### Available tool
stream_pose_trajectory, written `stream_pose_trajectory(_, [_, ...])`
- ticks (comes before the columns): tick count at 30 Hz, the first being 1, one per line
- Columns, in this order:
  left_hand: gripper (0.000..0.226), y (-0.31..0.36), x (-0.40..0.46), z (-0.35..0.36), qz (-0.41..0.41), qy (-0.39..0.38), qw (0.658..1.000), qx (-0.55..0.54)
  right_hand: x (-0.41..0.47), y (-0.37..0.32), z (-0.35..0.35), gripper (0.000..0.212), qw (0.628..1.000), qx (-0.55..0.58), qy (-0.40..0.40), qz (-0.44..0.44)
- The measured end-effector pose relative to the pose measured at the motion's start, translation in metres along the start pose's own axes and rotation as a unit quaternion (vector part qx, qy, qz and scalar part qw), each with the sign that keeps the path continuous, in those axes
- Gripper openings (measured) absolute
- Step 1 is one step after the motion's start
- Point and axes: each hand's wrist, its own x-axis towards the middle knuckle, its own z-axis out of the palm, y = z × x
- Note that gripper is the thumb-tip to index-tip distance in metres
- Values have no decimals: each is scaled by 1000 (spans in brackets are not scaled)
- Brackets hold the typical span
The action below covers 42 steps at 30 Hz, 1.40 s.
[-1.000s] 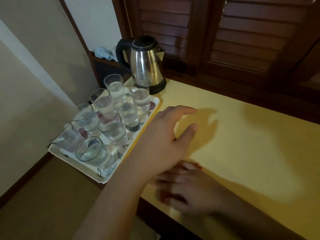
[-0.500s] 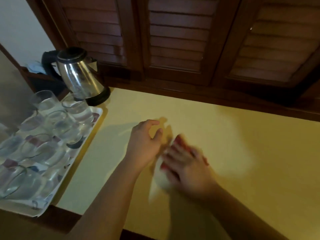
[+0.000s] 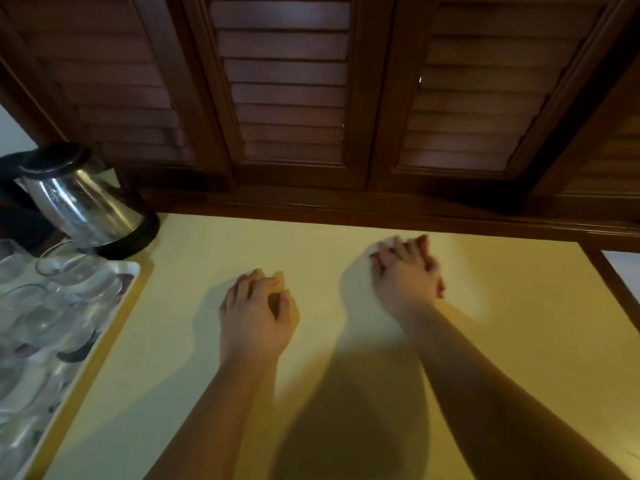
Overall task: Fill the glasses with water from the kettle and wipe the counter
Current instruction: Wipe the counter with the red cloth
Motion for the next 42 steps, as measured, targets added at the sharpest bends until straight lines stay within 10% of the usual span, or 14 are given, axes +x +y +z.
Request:
stream_pose_trajectory(5, [33,-2,3,-1,-12,10,999,-35,-116,-54,6,40,916,55,-43,-395])
stream_pose_trajectory(8, [31,-3,0,-1,-3,13,999,-38,-156,12,0,33,867,113,-51,-483])
stream_pose_trajectory(14, [34,0,0,1,-3,15,999,-30,-83,173,-35,48,981,63,2,-182])
stream_pose_trajectory(18, [34,0,0,0,-2,18,999,-28,-20,126,-27,57,999,-9,13,31])
stream_pose_trajectory(25, [35,1,-2,0,1,20,999,-27,-50,-15,13,52,991,7,-15,-133])
stream_pose_trajectory(31, [35,0,0,-1,4,17,1000,-22,-135,-5,7,37,950,56,-23,-305])
stream_pose_trajectory(42, [28,-1,-2,-1,20,42,998,-40,-108,55,11,48,991,32,21,-127])
